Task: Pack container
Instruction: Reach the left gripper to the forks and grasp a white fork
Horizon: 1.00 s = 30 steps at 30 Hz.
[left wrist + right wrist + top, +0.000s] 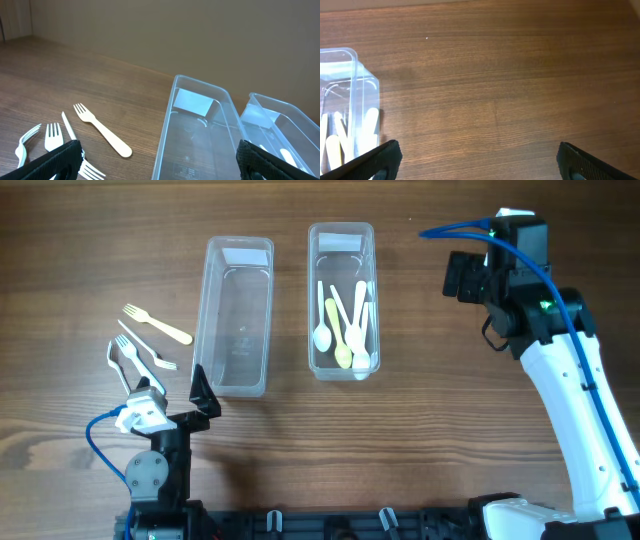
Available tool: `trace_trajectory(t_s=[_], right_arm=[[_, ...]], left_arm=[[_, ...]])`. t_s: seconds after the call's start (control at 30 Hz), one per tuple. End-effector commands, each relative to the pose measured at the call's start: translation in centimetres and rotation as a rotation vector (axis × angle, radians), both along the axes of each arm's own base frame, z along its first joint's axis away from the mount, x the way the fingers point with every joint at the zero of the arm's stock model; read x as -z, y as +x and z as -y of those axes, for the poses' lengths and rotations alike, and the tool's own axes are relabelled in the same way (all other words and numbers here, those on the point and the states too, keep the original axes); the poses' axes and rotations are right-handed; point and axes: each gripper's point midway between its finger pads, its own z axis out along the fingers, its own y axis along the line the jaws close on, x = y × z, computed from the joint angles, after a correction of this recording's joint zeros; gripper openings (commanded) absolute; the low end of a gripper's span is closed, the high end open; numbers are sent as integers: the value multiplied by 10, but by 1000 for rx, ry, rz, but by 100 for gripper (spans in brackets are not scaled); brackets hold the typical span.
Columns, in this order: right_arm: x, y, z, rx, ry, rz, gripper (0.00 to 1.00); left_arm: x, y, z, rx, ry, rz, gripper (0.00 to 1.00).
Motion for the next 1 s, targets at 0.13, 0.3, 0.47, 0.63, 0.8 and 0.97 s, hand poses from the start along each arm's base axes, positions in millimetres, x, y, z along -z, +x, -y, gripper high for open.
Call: trace_trajectory(t_s=[0.13,0.3,0.47,0.63,0.8,0.97], right_arm=[[-7,2,5,11,-25,16,100],[-7,2,5,11,-25,16,100],[-7,2,5,11,-25,16,100],[-7,2,5,11,-25,16,100],[-7,2,5,11,-25,16,100],[-7,2,5,11,-25,16,100]], left_arm=[[0,0,1,2,19,2,100],[1,0,4,22,18,1,100],[-29,-2,25,144,12,76,100],[-105,-25,-13,-81,-17,44,99],[-174,-13,-43,-261,11,-165,100],[-177,31,-34,-202,30,-473,100]])
